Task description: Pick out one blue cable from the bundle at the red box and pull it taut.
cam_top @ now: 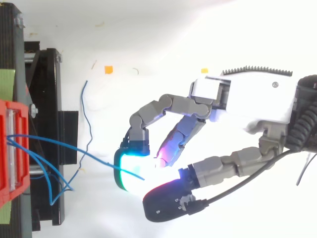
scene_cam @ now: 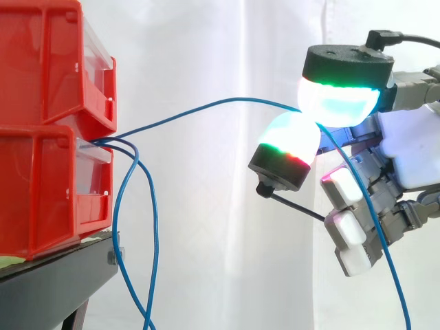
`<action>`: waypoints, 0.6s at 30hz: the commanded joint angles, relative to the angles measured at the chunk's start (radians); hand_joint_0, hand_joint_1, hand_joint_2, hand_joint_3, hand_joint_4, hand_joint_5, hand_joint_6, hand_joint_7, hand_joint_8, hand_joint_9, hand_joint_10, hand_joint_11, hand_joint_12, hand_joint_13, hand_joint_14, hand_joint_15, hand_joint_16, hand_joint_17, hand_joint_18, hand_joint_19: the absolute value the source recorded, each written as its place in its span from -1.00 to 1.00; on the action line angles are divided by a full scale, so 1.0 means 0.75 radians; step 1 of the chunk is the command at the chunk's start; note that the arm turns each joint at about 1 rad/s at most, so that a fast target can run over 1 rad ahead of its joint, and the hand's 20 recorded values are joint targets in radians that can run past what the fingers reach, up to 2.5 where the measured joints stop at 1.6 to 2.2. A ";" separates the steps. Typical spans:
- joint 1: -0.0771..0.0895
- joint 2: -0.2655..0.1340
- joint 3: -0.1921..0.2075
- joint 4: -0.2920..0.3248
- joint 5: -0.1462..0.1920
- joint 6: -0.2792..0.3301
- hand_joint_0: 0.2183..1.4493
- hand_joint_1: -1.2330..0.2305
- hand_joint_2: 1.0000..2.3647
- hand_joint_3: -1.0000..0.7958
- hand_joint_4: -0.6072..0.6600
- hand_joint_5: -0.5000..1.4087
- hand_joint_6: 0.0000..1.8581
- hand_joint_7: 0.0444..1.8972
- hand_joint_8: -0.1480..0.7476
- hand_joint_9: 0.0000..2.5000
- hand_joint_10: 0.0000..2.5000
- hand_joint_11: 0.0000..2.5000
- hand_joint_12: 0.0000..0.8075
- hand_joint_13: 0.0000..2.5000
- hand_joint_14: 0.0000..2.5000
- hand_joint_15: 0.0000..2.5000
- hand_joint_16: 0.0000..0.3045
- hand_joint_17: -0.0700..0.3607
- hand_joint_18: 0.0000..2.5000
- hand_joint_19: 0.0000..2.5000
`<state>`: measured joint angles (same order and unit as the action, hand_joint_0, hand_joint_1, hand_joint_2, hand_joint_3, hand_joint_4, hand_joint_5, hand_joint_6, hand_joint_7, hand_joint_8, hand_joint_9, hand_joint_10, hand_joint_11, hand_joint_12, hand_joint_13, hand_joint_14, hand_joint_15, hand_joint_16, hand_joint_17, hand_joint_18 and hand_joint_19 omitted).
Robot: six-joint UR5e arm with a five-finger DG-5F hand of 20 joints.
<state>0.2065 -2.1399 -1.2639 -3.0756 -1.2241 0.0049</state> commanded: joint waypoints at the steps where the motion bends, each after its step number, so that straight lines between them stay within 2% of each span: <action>1: -0.001 0.000 0.000 0.000 0.000 0.000 -0.36 -0.55 -1.00 0.16 -0.27 -0.52 -0.09 0.18 0.01 -0.08 -0.99 -0.68 -0.07 -0.18 -0.99 -0.62 -0.66 -0.14 -0.33 -0.71; 18: 0.001 0.000 0.000 0.000 0.000 0.000 -0.36 -0.54 -1.00 0.16 -0.29 -0.52 -0.09 0.18 0.02 -0.06 -0.99 -0.66 -0.07 -0.18 -0.99 -0.63 -0.66 -0.14 -0.32 -0.72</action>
<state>0.2068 -2.1399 -1.2640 -3.0756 -1.2235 0.0050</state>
